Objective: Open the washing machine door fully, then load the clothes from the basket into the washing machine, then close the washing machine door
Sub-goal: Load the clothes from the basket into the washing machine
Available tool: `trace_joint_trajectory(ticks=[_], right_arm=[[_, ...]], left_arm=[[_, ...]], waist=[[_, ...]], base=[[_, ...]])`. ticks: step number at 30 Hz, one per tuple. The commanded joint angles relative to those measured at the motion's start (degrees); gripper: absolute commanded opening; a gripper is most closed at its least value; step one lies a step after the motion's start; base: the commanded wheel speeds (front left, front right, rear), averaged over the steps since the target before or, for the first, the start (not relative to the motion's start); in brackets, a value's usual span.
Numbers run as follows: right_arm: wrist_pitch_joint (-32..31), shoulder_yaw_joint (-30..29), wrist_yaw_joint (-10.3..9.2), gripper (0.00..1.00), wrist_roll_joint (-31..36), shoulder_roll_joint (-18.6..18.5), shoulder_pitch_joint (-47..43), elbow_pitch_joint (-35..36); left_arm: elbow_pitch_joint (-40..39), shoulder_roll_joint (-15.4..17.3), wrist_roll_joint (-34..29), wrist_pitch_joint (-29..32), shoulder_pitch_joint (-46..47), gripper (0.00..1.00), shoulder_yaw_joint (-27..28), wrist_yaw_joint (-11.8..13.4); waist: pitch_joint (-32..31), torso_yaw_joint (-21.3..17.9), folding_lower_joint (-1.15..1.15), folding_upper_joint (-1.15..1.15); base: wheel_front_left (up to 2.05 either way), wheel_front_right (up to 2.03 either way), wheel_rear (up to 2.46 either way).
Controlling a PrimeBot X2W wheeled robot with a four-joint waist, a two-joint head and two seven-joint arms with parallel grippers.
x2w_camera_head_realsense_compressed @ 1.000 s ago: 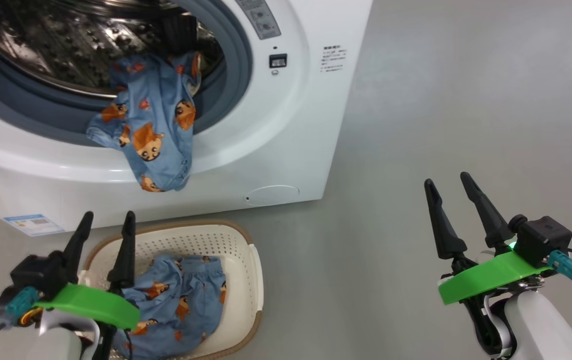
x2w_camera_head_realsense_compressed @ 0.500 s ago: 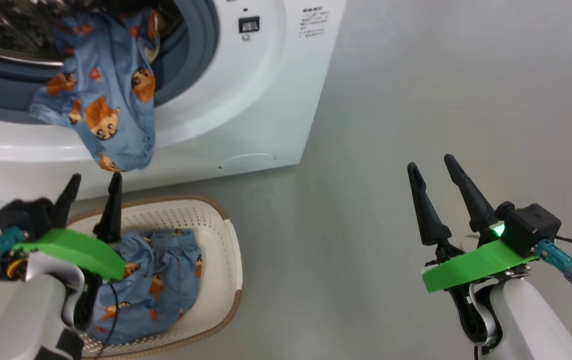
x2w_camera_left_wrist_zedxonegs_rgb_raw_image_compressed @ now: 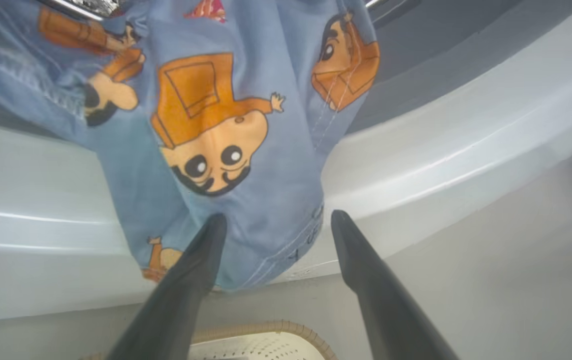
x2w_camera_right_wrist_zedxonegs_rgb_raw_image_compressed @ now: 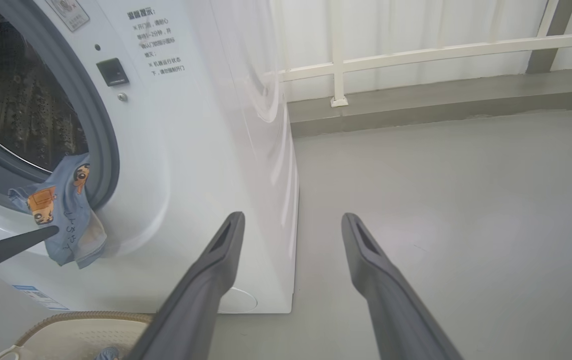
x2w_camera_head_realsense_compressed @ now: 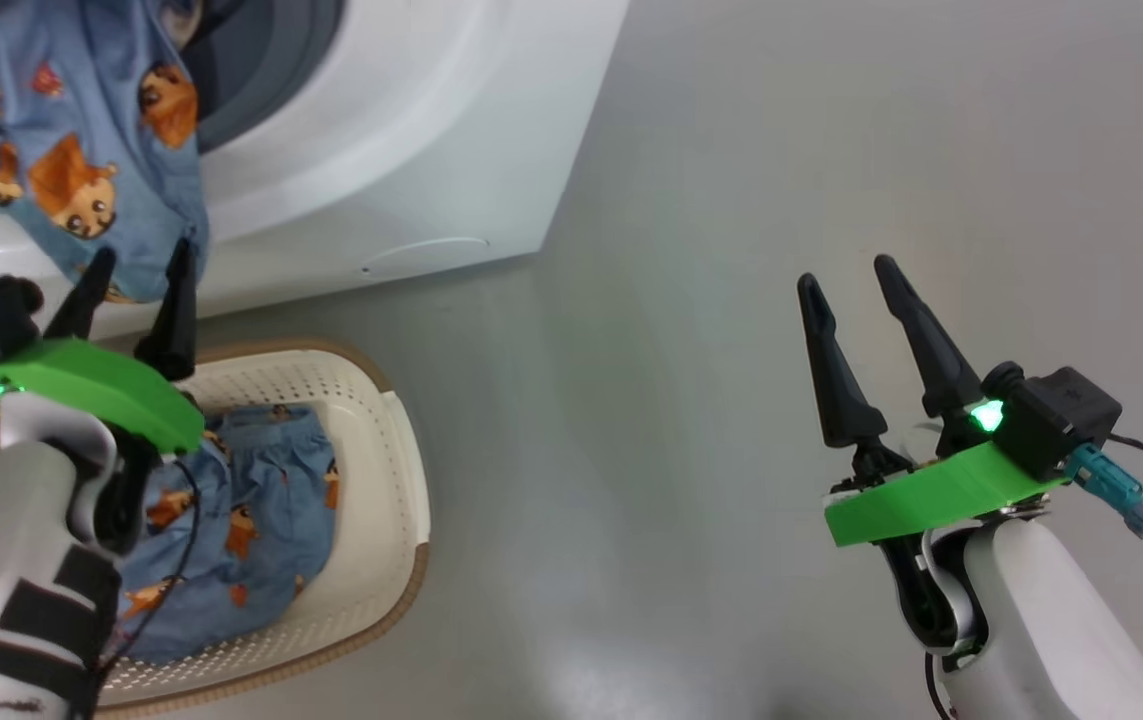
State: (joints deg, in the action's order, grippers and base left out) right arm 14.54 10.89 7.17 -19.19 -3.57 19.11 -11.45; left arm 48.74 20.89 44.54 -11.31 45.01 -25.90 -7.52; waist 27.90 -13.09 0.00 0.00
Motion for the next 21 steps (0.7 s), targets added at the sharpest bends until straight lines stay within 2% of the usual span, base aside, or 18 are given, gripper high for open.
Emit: trace_joint_trajectory(ticks=[1, 6, 20, 21], right_arm=[[0.5, 1.2, 0.32, 1.00, 0.7, 0.4, 1.0, 1.8], [0.5, 1.5, 0.32, 1.00, 0.6, 0.6, 1.7, 2.3], [0.5, 1.9, 0.32, 1.00, -0.7, 0.7, 1.6, 2.8], [0.5, 1.9, 0.32, 1.00, -0.7, 0.7, 1.6, 2.7]], left_arm=[[0.3, 3.0, 1.9, 0.6, 2.6, 1.00, 0.9, 0.0], [3.7, 4.3, 5.1, 2.1, 6.8, 1.00, -1.0, 0.0], [9.8, 3.4, 9.4, -0.6, 13.0, 1.00, -1.9, 0.0], [10.0, 3.3, 9.7, -0.7, 13.1, 0.88, -2.0, 0.0]], waist=[[2.4, -1.9, 0.00, 0.00], [4.5, -3.3, 0.00, 0.00], [5.2, -4.0, 0.00, 0.00], [5.2, -3.9, 0.00, 0.00]], base=[[0.00, 0.00, 0.00], [0.00, 0.00, 0.00], [0.00, 0.00, 0.00], [0.00, 0.00, 0.00]])
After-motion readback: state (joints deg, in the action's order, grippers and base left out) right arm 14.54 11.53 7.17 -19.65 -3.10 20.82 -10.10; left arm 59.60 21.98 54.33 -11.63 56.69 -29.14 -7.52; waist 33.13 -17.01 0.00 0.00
